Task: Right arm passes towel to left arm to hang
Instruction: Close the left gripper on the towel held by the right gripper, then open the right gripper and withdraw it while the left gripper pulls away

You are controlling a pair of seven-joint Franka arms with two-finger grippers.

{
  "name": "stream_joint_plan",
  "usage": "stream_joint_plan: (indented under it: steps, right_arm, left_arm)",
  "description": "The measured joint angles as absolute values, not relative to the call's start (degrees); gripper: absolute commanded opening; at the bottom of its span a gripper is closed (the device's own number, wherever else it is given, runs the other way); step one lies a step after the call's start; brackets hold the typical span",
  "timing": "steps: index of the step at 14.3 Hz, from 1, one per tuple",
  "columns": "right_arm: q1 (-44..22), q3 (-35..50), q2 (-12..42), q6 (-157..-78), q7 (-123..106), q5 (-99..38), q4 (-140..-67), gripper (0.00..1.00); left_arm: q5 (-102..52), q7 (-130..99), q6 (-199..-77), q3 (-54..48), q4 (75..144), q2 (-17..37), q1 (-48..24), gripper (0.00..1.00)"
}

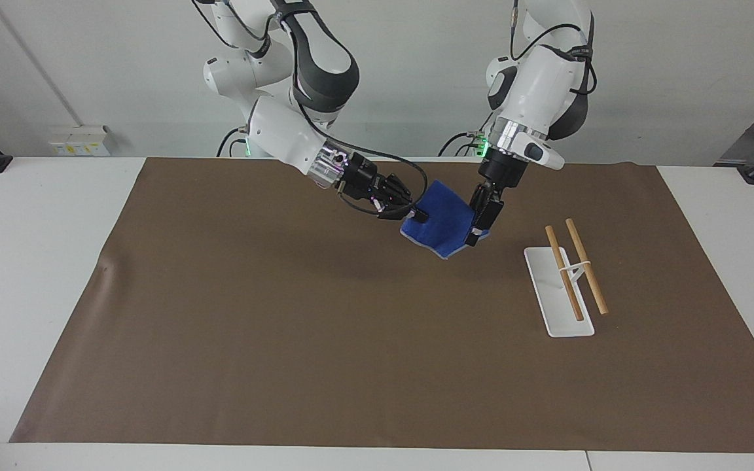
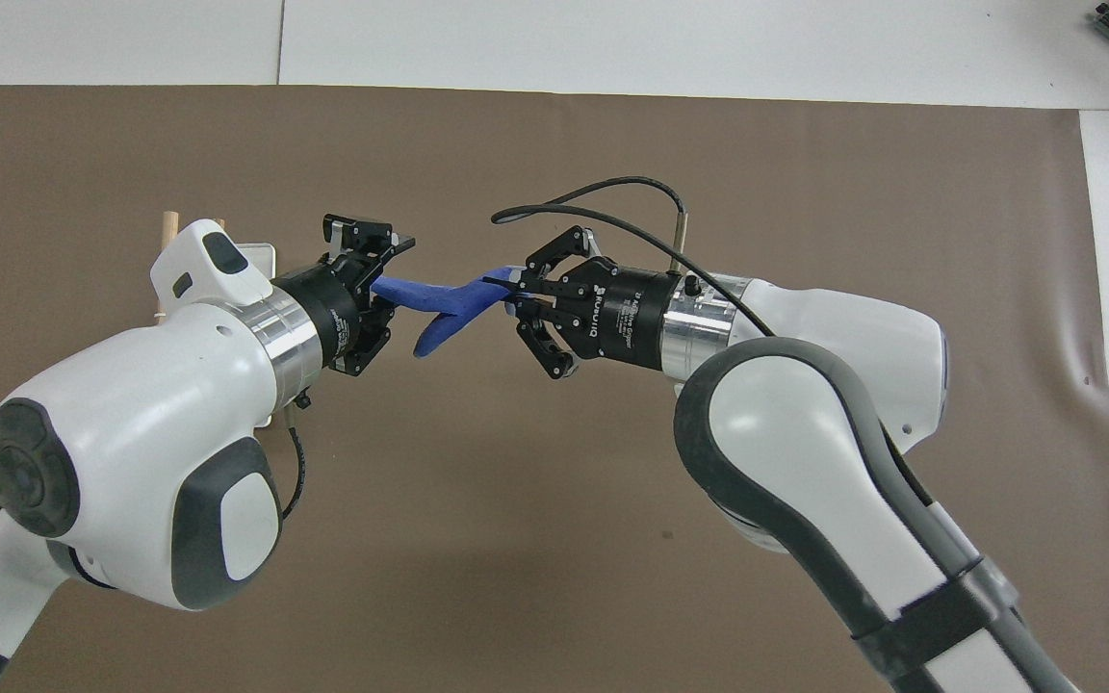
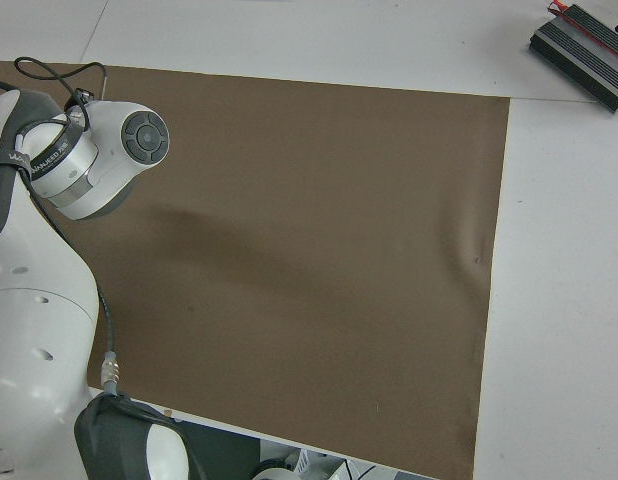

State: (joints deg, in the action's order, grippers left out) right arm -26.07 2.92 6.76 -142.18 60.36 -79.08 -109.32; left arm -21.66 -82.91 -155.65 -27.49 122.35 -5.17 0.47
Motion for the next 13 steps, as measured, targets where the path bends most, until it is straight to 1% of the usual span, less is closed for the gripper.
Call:
stream_joint_plan:
  steps: [1, 2, 6, 7, 8, 9, 12, 13]
  right_arm:
    - [-26.07, 2.92, 6.76, -142.18, 60.36, -79.08, -109.32, 0.0]
    - [-26.07, 2.92, 6.76, -142.18, 60.36, -79.08, -109.32, 0.0]
    - [-26.07, 2.93, 6.77, -142.18, 60.36, -79.08, -109.32, 0.0]
    - [-26.1, 2.96, 6.81, -142.18, 60.36, -79.08, -109.32, 0.27]
    - [-26.16, 3.01, 6.86, -142.18, 60.31, -79.08, -109.32, 0.76]
    - [-26.17, 3.04, 6.91, -142.18, 59.92, -79.08, -109.32, 1.0]
    - [-25.79, 2.75, 6.89, -142.19, 54.31, -77.51, -109.66, 1.0]
    - [-25.63, 2.54, 6.9, -142.19, 51.95, -73.93, -109.99, 1.0]
  left_arm:
    - [-21.66, -81.81, -155.65, -27.43, 122.35, -5.17, 0.53, 0.05]
    - [-21.66, -80.79, -155.65, -27.33, 122.35, -5.17, 0.62, 0.0]
    - [-21.66, -73.75, -155.62, -26.38, 122.38, -5.08, 1.26, 0.0]
    - [-21.66, -71.67, -155.6, -26.04, 122.39, -4.98, 1.26, 0.0]
    - [-21.67, -69.77, -155.6, -25.78, 122.39, -4.78, 1.26, 0.0]
    - [-21.67, -67.87, -155.6, -25.48, 122.39, -4.48, 1.27, 0.0]
    - [-21.67, -63.22, -155.63, -23.0, 122.43, -3.33, 1.79, 0.0]
    - [-21.67, -62.29, -155.66, -21.89, 122.43, -3.07, 2.02, 0.0]
